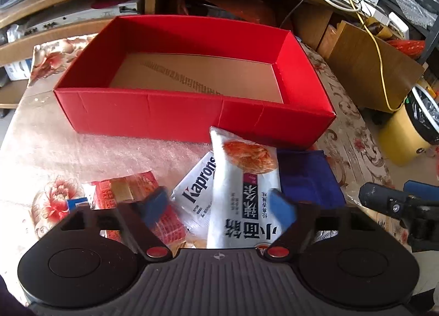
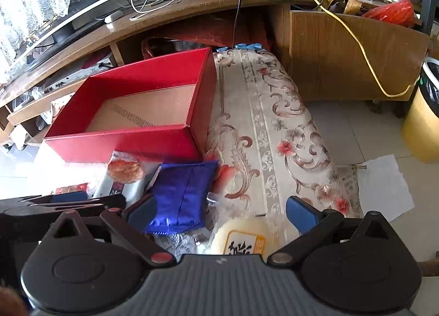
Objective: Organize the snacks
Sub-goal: 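Close the left tool on the white noodle packet while the right tool grasps the blue packet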
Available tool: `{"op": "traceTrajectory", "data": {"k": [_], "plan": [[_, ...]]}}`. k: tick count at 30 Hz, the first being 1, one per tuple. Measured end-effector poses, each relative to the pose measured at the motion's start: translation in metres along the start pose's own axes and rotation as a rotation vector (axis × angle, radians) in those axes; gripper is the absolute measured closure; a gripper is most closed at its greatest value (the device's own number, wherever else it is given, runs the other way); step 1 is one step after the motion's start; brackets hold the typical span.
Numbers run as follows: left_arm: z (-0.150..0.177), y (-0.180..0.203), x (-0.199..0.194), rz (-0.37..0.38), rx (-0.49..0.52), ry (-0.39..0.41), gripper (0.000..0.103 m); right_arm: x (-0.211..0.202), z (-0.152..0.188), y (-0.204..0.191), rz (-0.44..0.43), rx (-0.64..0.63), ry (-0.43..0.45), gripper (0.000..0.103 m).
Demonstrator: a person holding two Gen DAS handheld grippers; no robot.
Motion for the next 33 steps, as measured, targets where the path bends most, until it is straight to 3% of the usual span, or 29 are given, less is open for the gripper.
{"op": "traceTrajectory", "data": {"k": [6,8,11,13,16,27,33], "plan": [[0.001,0.015,0.017,-0.035,0.067,-0.025,0.012,0.0,-0.002,0.003,-0.01,0.013,0.001,0.004],[0.004,0.013,0.02,-0.053,0.086,-0.035,0.017,0.0,-0.001,0.004,-0.008,0.013,-0.002,0.004],[0.006,0.003,0.015,-0.054,0.096,-0.039,0.035,0.0,0.0,0.004,-0.01,0.011,-0.006,0.004],[0.008,-0.005,0.011,-0.025,0.062,-0.06,0.042,0.002,0.0,0.002,-0.009,0.006,-0.013,0.004],[0.011,-0.013,0.001,-0.002,0.046,-0.069,0.047,0.006,-0.001,-0.005,-0.008,-0.013,-0.023,0.004],[0.021,-0.025,-0.016,0.076,0.007,-0.068,0.05,0.061,-0.007,-0.047,-0.025,-0.104,-0.151,0.004],[0.025,-0.029,-0.007,0.103,-0.018,-0.089,0.047,0.09,0.006,-0.055,0.045,-0.187,-0.219,0.004]]}}
Point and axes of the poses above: each gripper's, at about its wrist camera, not at the fingertips, and x roughly the way its jaws point, y to its right, z to its underside, the point moved 5 cm from there along x, roughly the way its jaws point, and after that the axes turned 6 degrees about y, right-handed, at the moved point
